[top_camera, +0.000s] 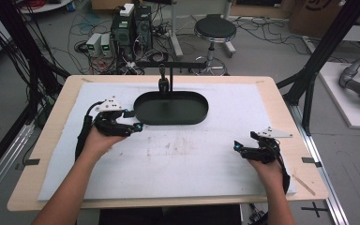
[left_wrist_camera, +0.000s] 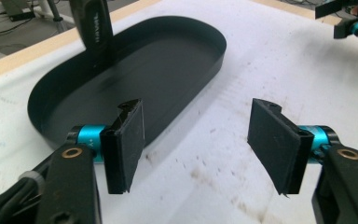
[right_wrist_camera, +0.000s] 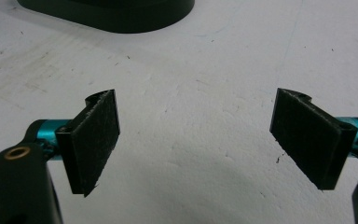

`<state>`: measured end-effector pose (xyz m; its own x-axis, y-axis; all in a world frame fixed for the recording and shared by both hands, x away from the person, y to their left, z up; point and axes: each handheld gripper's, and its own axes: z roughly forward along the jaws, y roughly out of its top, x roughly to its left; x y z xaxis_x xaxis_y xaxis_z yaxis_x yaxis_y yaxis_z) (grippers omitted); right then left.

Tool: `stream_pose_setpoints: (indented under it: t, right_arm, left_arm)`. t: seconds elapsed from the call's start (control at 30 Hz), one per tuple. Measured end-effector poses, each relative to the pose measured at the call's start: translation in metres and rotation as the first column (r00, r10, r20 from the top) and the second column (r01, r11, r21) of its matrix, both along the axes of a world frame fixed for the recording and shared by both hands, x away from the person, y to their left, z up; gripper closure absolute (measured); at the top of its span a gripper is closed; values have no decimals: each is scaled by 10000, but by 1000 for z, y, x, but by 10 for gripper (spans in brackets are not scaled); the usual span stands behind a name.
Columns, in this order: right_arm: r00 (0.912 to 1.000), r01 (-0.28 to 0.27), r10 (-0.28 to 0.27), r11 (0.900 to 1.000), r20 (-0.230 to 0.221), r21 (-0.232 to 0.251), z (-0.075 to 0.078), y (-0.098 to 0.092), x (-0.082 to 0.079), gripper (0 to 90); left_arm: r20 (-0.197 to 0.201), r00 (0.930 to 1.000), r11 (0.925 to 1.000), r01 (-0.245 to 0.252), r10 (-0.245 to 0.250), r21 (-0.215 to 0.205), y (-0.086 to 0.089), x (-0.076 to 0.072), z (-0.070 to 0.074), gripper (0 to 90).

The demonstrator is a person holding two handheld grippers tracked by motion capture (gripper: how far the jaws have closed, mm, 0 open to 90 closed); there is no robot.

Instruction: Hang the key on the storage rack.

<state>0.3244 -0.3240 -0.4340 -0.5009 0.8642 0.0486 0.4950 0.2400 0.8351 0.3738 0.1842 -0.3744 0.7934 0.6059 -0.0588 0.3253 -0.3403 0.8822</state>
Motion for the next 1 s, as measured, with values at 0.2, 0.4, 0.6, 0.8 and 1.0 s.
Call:
stream_pose_setpoints:
  t: [0.2, 0.4, 0.6, 0.8, 1.0]
  right_arm:
    - [10000, -10, 9, 10000, -40, -42, -1, 1, 1, 162]
    - [10000, 39, -39, 10000, -34, -66, -1, 0, 1, 162]
    - [10000, 63, -64, 10000, -62, -77, -2, -2, 2, 161]
    - [9999, 131, -131, 9999, -72, -89, -4, -3, 3, 162]
    - [9997, 214, -215, 9997, -115, -79, -5, -2, 3, 162]
  left_arm:
    - [190, 9998, 10000, 36, -36, 30, 8, -19, -10, 353]
    - [292, 9994, 9998, 176, -176, 0, 10, -30, -19, 329]
    - [238, 9995, 9998, 190, -189, -78, 15, -35, -24, 318]
    - [8, 9997, 9997, 236, -236, 63, 15, -36, -33, 262]
    - [-149, 9993, 9988, 340, -335, 349, 17, -36, -37, 228]
